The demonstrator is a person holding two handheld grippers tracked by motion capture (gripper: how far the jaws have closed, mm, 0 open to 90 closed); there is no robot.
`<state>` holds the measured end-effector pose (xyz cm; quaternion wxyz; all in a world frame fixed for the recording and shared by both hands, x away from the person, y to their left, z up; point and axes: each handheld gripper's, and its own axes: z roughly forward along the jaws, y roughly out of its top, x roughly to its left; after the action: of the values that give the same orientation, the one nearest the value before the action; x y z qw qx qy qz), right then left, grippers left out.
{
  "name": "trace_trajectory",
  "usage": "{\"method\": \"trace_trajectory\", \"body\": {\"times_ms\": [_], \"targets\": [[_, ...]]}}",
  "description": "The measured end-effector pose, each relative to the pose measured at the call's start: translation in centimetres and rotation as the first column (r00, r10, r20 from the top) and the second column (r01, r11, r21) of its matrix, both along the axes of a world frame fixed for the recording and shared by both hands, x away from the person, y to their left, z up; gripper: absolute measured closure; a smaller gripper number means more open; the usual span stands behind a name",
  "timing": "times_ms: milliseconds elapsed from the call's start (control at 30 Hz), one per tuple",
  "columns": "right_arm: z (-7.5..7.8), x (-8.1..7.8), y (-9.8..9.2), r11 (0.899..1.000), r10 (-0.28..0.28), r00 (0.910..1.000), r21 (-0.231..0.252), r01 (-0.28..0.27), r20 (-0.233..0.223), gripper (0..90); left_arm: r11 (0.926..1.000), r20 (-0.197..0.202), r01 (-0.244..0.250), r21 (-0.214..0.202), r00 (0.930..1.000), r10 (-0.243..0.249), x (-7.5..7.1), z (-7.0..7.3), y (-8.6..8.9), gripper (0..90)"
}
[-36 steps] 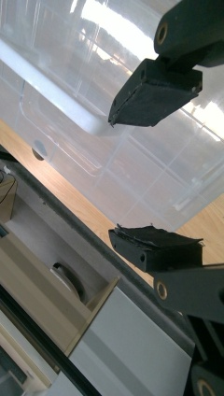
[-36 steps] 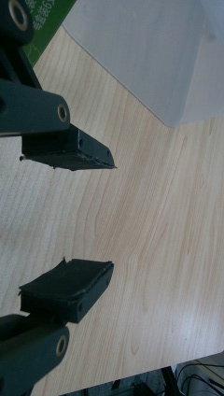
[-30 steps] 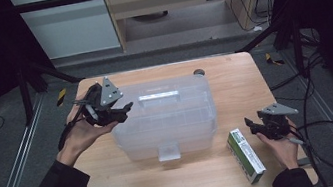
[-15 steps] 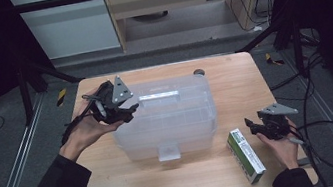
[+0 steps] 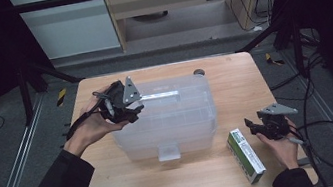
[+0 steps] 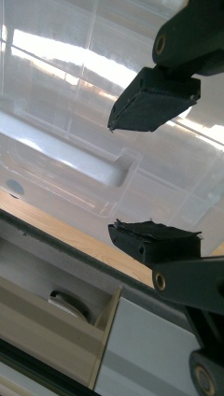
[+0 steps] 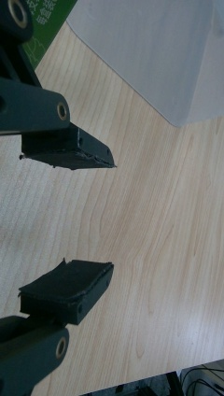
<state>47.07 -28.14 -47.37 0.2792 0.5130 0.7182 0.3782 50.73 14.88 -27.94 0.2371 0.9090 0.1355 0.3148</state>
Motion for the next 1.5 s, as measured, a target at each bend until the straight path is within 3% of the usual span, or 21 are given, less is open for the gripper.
{"method": "trace_trajectory", "body": {"times_ms": [467,700,933,1033,1267,1367,1500], "targets": [[-0.1,0.0,0.1,1.0,0.002,0.9999,0.001,-0.002,-0.014,42.8,0.9957,-0.008,0.044,0.081,0.999,-0.044,0.9,-0.1,-1.2,45.8],[-0.2,0.1,0.1,1.0,0.009,0.9999,-0.008,-0.009,-0.014,42.8,0.9884,-0.012,0.066,0.137,0.9978,-0.065,1.5,-0.1,-1.7,47.5],[-0.2,0.1,0.0,1.0,0.008,0.9997,-0.001,-0.008,-0.022,42.8,0.9836,-0.02,0.076,0.163,0.9971,-0.074,1.8,-0.4,-2.1,49.7],[-0.2,0.1,0.0,1.0,0.009,0.9997,-0.002,-0.009,-0.024,42.8,0.9764,-0.013,0.083,0.199,0.9966,-0.082,1.9,-0.5,-2.5,50.2],[-0.3,0.2,0.0,1.0,0.012,0.9996,-0.007,-0.012,-0.025,42.8,0.9695,-0.009,0.099,0.224,0.995,-0.1,1.9,-0.5,-3.4,53.3],[-0.3,0.2,0.0,1.0,0.013,0.9996,-0.008,-0.014,-0.025,42.8,0.9598,0.001,0.11,0.258,0.9935,-0.114,2.0,-0.5,-3.8,54.7],[-0.3,0.2,-0.1,1.0,0.014,0.9996,-0.007,-0.014,-0.025,42.8,0.9541,-0.003,0.11,0.279,0.9935,-0.114,2.0,-0.7,-4.2,57.5]]}}
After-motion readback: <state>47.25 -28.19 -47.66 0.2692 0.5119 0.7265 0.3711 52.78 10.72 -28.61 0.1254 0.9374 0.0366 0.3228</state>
